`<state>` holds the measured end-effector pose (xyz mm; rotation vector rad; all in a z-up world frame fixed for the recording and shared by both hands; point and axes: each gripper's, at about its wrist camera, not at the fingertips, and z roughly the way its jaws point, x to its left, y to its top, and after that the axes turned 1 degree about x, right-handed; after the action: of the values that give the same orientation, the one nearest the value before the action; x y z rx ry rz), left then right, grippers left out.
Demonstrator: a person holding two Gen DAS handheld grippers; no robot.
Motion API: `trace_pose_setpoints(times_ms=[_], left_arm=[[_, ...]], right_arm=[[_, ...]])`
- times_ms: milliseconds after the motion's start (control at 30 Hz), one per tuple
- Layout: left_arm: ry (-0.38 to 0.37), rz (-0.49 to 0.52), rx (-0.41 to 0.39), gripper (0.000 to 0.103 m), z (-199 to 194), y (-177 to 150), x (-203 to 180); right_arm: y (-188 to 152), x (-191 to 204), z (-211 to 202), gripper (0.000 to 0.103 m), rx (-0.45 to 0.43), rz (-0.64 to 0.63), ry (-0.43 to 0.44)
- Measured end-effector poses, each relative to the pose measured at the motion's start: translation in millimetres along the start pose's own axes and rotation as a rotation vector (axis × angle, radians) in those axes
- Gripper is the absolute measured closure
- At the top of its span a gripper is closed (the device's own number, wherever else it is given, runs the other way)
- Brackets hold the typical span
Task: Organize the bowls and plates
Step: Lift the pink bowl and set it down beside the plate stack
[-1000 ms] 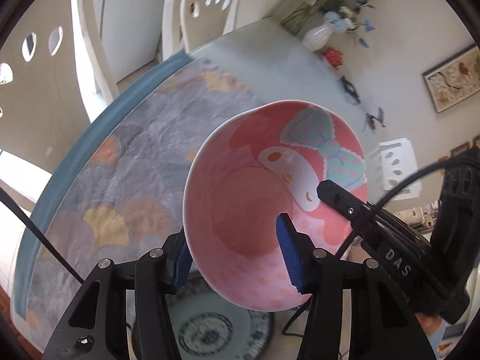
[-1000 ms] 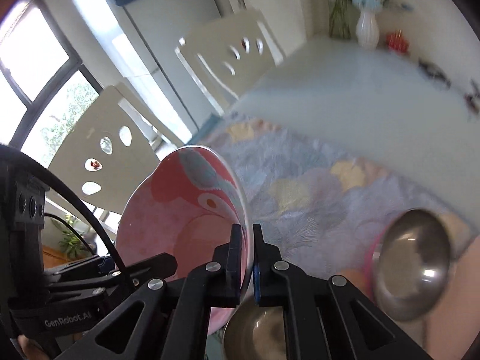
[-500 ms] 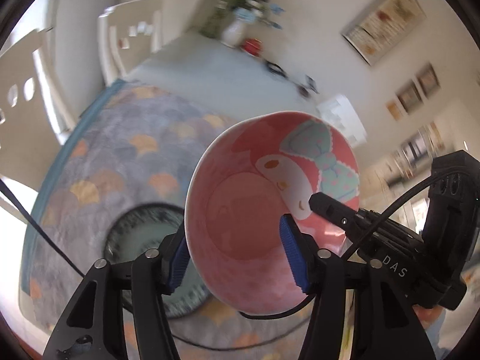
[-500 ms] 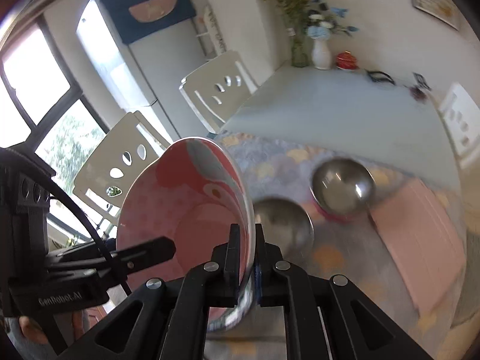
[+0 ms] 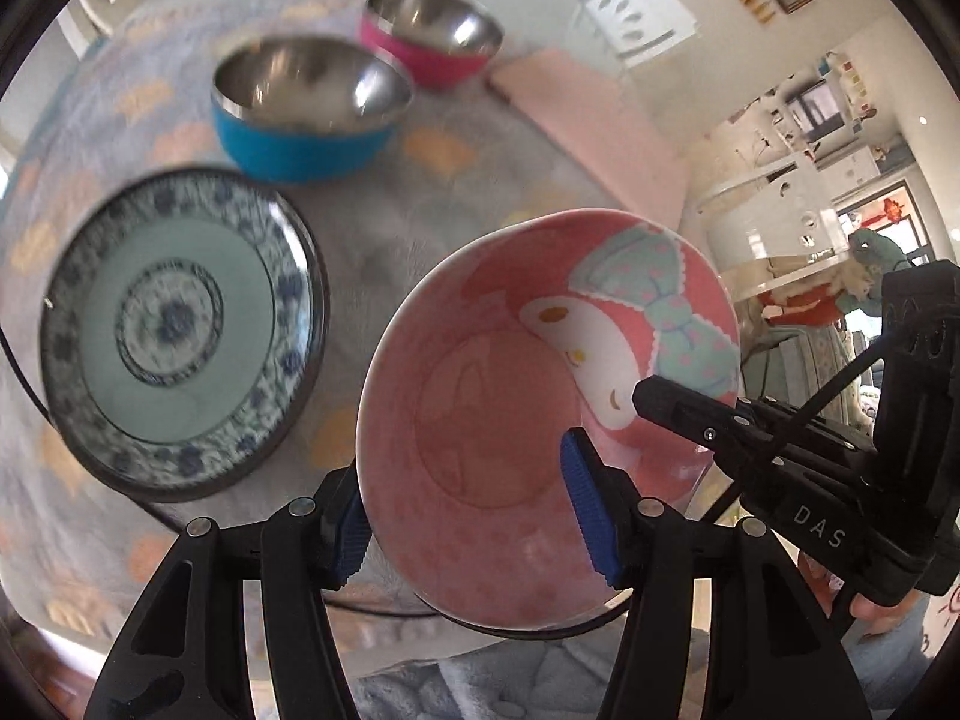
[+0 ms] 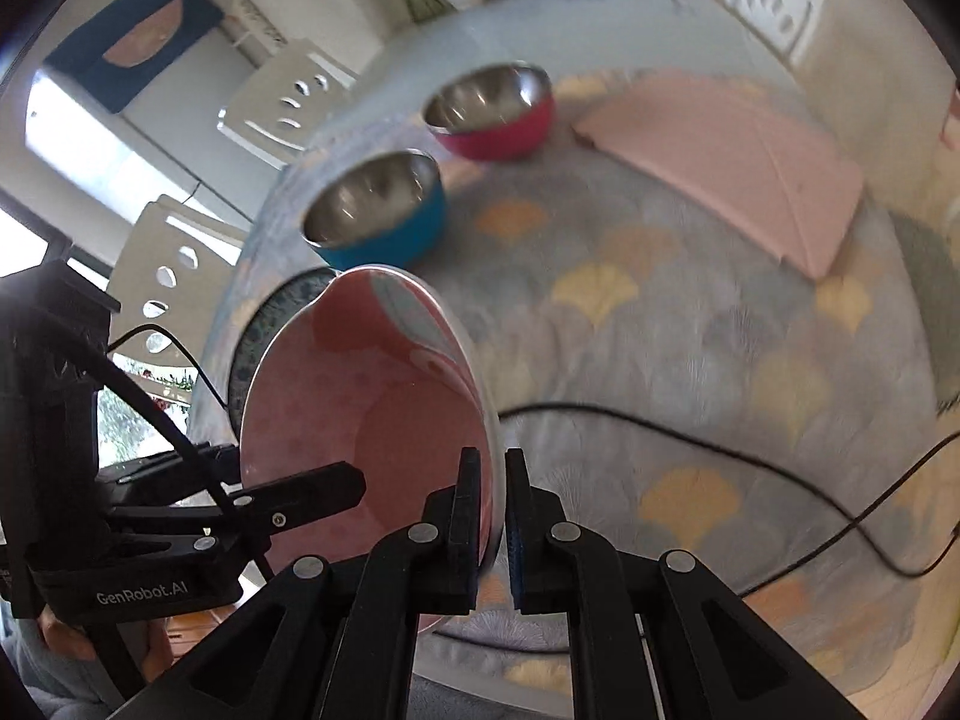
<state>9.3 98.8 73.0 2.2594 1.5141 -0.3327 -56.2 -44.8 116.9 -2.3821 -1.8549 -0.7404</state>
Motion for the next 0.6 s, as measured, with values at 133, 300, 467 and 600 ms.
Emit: trace_pose_setpoints(times_ms=[133,300,467,600], left_arm=[[0.000,-0.019,0.032,0.049,18,-1,10],[0.003,-0.049,0.008,0.049,15,-2,15],[0.006,-0.096,-0.046,0.047,0,7,30],[0.010,-0.146,-0.079,0.046,-11,14,43]], right_arm=[[-1,-5,20,0.096,0.026,0.023,-0.012],[4,-17,31,0.096,0.025,0.065,-0.002],[16,-15,33,0.095,0.008,0.042,0.022],[28,-23,27,0.076,-0.012,0.040,-0.009]])
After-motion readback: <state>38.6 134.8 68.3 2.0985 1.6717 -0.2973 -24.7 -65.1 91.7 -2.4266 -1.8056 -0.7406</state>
